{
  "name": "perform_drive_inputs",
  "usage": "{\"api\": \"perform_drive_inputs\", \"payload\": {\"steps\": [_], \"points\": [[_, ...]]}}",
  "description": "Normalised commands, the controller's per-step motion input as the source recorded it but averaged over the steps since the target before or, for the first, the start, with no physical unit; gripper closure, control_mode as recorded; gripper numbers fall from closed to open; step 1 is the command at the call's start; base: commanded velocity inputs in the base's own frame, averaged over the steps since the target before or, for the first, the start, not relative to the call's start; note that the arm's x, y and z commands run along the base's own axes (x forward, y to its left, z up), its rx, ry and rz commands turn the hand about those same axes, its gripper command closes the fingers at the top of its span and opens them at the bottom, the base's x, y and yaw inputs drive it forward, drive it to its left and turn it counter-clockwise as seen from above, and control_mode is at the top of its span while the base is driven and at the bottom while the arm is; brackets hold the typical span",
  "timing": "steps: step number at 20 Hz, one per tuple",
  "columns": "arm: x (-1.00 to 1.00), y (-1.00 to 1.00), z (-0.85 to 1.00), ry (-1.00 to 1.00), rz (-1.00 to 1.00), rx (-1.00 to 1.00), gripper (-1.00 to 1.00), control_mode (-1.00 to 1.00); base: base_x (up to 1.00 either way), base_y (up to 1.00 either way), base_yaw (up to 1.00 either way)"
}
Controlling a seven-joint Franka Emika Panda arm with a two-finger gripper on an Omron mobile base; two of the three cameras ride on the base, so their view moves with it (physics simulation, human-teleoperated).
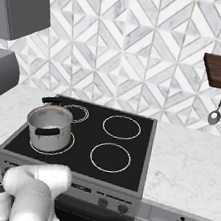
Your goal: Turn off the front left burner of the stove.
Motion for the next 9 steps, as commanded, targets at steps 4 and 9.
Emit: {"api": "perform_drive_inputs", "payload": {"steps": [4, 9], "points": [[0.32, -0.99, 0.99, -0.06, 0.00, 0.50, 1.00, -1.00, 0.00, 0.00, 0.00], [0.01, -0.91, 0.95, -0.05, 0.00, 0.49, 1.00, -1.00, 0.00, 0.00, 0.00]]}}
